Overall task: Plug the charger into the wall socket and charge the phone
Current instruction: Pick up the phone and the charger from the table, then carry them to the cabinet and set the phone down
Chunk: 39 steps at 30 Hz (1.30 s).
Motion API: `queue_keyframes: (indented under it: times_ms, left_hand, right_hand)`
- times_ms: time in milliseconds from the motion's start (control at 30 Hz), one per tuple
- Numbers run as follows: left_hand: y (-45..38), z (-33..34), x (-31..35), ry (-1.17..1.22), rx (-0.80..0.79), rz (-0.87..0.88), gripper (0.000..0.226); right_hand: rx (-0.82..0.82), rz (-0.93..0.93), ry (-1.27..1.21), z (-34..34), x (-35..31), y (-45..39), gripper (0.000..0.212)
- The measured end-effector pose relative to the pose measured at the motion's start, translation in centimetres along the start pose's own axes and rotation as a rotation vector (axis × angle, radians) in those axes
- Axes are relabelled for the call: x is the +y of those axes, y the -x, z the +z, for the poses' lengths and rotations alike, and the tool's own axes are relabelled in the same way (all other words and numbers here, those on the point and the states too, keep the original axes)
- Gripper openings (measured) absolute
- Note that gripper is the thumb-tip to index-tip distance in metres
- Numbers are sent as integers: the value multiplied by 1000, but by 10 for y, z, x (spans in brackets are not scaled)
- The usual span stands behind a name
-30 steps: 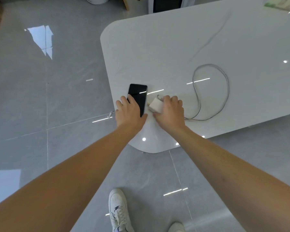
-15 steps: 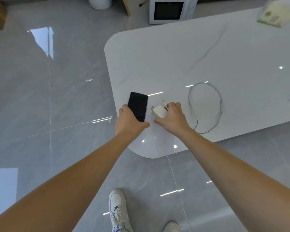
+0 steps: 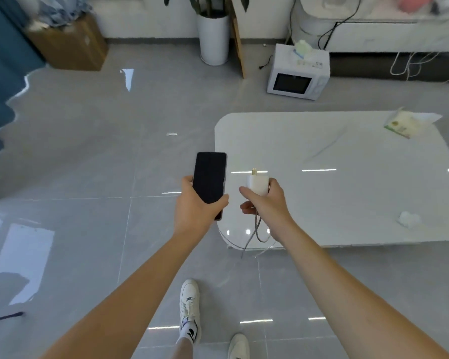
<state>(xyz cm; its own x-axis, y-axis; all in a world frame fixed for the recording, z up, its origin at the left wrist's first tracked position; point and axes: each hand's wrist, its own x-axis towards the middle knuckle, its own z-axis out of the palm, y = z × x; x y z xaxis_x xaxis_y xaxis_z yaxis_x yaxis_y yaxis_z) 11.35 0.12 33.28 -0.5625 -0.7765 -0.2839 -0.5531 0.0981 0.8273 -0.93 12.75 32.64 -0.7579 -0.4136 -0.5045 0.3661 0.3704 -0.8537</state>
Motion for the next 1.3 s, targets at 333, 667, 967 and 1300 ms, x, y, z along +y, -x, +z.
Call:
queue_keyframes:
  times_ms: [333,667,967,1300]
  left_hand:
    - [120,-170,48,278,284,-43,73]
    - [239,-380,-7,270,704,-279,72]
    - [373,-563,-135,318,1028,-483,77]
    - [551,-696,-270,407,1408,-647,85]
  right_hand:
    - [-295,-157,4,89,-128,150,54]
    - [-683,-202,150,285,-155,312,49]
    - [-1042,-227,341,493,-103,491,49]
    - [-1407,-232,547,663,-11,704,55]
